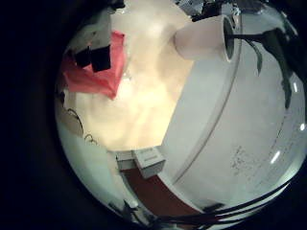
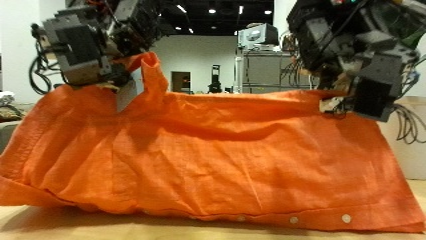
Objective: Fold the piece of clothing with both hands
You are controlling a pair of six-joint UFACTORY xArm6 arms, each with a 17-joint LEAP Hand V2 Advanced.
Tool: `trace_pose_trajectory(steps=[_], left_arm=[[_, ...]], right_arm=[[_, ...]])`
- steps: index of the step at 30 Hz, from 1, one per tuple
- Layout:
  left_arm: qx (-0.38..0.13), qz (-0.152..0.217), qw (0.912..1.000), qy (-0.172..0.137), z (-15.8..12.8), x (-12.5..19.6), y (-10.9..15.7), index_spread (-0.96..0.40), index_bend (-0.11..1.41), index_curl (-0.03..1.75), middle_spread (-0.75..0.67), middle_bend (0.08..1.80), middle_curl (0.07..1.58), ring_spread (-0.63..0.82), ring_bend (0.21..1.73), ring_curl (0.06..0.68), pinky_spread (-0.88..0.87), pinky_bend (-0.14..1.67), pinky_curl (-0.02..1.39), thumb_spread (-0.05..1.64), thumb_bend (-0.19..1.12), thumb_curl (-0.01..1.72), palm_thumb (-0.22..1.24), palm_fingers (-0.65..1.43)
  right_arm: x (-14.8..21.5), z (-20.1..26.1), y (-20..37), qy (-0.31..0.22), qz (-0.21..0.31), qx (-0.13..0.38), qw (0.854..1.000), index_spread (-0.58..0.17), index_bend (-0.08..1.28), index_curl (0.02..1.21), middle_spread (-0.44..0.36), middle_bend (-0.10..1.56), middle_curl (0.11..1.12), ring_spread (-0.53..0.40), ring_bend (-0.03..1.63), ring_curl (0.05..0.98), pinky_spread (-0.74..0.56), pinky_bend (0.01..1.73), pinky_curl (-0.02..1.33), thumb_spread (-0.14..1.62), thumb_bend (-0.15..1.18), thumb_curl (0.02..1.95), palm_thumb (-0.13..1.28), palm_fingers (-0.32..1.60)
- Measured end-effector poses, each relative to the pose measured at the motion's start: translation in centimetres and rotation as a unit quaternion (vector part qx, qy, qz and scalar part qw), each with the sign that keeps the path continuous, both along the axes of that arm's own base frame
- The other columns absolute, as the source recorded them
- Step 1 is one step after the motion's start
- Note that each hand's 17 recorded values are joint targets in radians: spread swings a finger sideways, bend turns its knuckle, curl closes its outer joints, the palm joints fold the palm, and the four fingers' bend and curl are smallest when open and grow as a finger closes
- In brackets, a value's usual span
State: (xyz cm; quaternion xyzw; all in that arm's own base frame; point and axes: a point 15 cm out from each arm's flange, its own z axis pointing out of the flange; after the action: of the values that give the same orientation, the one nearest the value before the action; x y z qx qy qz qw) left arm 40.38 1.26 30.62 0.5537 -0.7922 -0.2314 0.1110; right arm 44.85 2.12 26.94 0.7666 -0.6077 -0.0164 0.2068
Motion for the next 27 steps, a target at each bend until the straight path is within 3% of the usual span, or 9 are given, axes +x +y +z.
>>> trace_pose_trajectory(steps=[7,13,15,16,18,19,21,23,27], left_arm=[[0.0,0.035,0.9994,-0.007,-6.1,6.8,1.7,-0.68,0.17,0.95,-0.55,0.89,0.59,-0.59,0.8,0.422,-0.73,1.0,0.49,1.32,0.19,1.09,0.85,1.05],[-0.009,0.06,0.9977,-0.028,-8.4,9.3,3.2,-0.64,0.14,0.95,-0.54,0.83,0.59,-0.57,0.81,0.437,-0.71,1.0,0.51,1.28,0.13,1.03,0.78,0.86],[-0.023,0.077,0.9959,-0.042,-8.9,10.1,3.2,-0.56,0.09,0.92,-0.5,0.75,0.6,-0.55,0.87,0.468,-0.7,1.05,0.54,1.23,0.05,0.96,0.73,0.67],[-0.03,0.084,0.995,-0.046,-9.0,10.2,3.1,-0.52,0.08,0.9,-0.47,0.71,0.6,-0.53,0.9,0.483,-0.7,1.08,0.56,1.21,0.03,0.93,0.71,0.59],[-0.053,0.096,0.9923,-0.057,-8.9,10.7,2.7,-0.44,0.08,0.87,-0.41,0.64,0.6,-0.49,0.93,0.499,-0.67,1.09,0.57,1.19,0.0,0.89,0.69,0.43],[-0.066,0.104,0.9902,-0.065,-8.7,11.0,2.5,-0.34,0.09,0.83,-0.3,0.53,0.57,-0.4,0.93,0.506,-0.63,1.07,0.58,1.18,-0.03,0.85,0.65,0.22],[-0.086,0.113,0.9866,-0.08,-8.0,11.5,2.2,-0.24,0.11,0.79,-0.19,0.46,0.54,-0.29,0.89,0.496,-0.56,1.03,0.58,1.17,-0.04,0.8,0.62,0.07],[-0.113,0.122,0.9802,-0.107,-6.7,12.2,1.5,-0.14,0.19,0.75,-0.03,0.4,0.49,-0.1,0.8,0.454,-0.37,0.84,0.53,1.18,-0.06,0.73,0.53,-0.13],[-0.141,0.133,0.9663,-0.17,-4.1,12.6,1.1,0.0,0.17,0.65,0.23,0.26,0.4,0.23,0.61,0.359,0.1,0.59,0.43,1.22,-0.03,0.61,0.47,-0.18]], right_arm=[[4.8,-4.9,1.1,0.02,-0.014,0.001,1.0,-0.295,0.98,0.9,-0.139,1.27,0.74,-0.211,1.34,0.656,-0.25,1.3,0.72,1.28,-0.02,0.59,1.01,1.13],[5.9,-7.8,0.7,0.032,-0.041,0.006,0.999,-0.308,0.93,0.89,-0.148,1.24,0.73,-0.219,1.33,0.653,-0.26,1.3,0.73,1.37,-0.02,0.53,0.85,1.1],[6.9,-8.5,0.6,0.017,-0.048,0.014,0.999,-0.326,0.83,0.86,-0.155,1.21,0.72,-0.225,1.34,0.649,-0.27,1.3,0.73,1.41,-0.02,0.5,0.8,1.07],[7.3,-8.6,0.6,0.01,-0.048,0.017,0.999,-0.338,0.66,0.81,-0.161,1.22,0.72,-0.234,1.36,0.65,-0.28,1.33,0.73,1.44,-0.03,0.48,0.77,0.97],[8.0,-8.7,0.6,-0.002,-0.051,0.026,0.998,-0.348,0.51,0.8,-0.167,1.21,0.71,-0.238,1.39,0.656,-0.3,1.36,0.73,1.47,-0.02,0.45,0.74,0.93],[8.7,-8.4,1.0,-0.018,-0.053,0.038,0.998,-0.361,0.4,0.77,-0.177,1.17,0.7,-0.244,1.4,0.651,-0.33,1.38,0.72,1.52,-0.01,0.42,0.72,0.89],[10.2,-7.4,1.8,-0.053,-0.055,0.06,0.995,-0.374,0.28,0.73,-0.186,1.14,0.69,-0.252,1.39,0.637,-0.35,1.39,0.71,1.55,0.0,0.4,0.72,0.87],[12.1,-5.3,2.0,-0.107,-0.059,0.088,0.989,-0.39,0.18,0.69,-0.191,1.09,0.68,-0.259,1.39,0.621,-0.38,1.38,0.68,1.58,0.0,0.37,0.71,0.86],[12.2,-1.2,-0.1,-0.168,-0.075,0.106,0.977,-0.393,0.13,0.63,-0.194,0.99,0.66,-0.273,1.35,0.588,-0.49,1.3,0.62,1.59,0.0,0.32,0.68,0.74]])
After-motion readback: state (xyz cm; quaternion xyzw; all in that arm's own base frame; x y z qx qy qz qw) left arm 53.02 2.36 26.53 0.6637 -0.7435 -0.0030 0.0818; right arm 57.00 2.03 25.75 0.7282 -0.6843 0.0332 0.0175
